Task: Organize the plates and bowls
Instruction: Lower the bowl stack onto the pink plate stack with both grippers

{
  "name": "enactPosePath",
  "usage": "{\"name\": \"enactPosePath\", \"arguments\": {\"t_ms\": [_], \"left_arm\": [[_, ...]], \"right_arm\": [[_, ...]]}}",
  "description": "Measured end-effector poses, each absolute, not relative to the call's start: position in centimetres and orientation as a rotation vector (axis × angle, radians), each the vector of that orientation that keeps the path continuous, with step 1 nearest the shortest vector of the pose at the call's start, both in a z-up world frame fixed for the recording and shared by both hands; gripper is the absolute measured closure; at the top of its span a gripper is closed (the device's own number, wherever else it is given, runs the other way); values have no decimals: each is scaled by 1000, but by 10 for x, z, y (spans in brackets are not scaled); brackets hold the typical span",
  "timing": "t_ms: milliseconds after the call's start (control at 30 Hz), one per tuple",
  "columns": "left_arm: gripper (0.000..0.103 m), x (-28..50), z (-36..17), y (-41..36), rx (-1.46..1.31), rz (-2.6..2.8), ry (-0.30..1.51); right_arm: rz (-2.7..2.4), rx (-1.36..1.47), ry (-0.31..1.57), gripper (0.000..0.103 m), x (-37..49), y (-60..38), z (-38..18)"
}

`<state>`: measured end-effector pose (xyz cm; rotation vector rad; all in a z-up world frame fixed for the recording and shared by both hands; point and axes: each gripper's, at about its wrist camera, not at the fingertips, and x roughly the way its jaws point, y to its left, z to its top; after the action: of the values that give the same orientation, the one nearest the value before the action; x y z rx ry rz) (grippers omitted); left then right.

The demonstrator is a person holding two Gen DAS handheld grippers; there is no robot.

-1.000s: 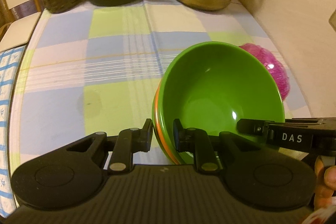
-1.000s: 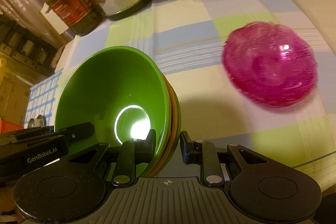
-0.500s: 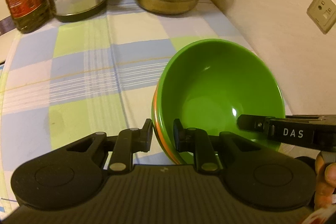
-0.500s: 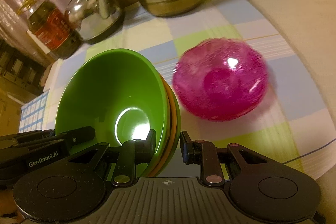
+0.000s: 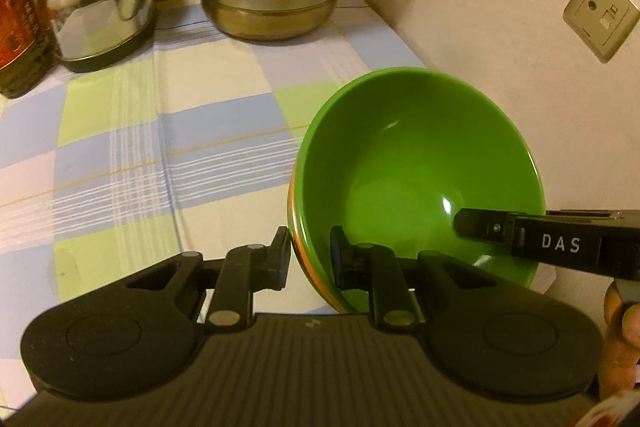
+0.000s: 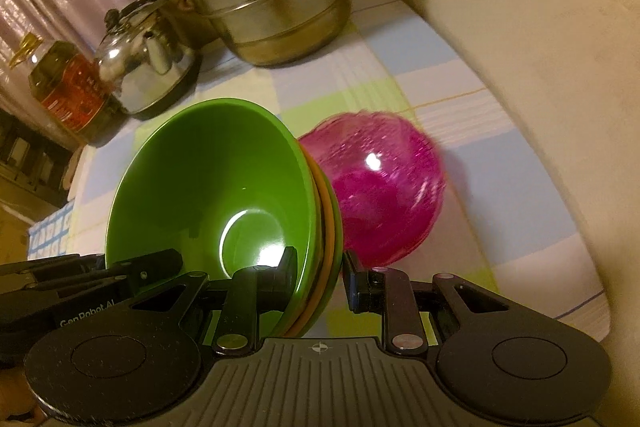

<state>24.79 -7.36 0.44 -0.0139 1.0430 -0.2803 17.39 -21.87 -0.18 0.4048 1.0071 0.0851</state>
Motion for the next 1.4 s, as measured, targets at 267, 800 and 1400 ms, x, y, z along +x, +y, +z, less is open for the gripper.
{"name": "enactPosePath", "arguments": {"t_ms": [267,800,1400], "left_arm": [[85,272,3,-97,6,-303,1040],[84,314,-24,-121,9,-307,1085],[84,338,-55,-127,3,-292,1116]], "right_arm": [[62,426,999,79,196,-249,-3],[47,443,1035,80,236,-279,-28],[40,466,1087,81,262,-289,-64]]}}
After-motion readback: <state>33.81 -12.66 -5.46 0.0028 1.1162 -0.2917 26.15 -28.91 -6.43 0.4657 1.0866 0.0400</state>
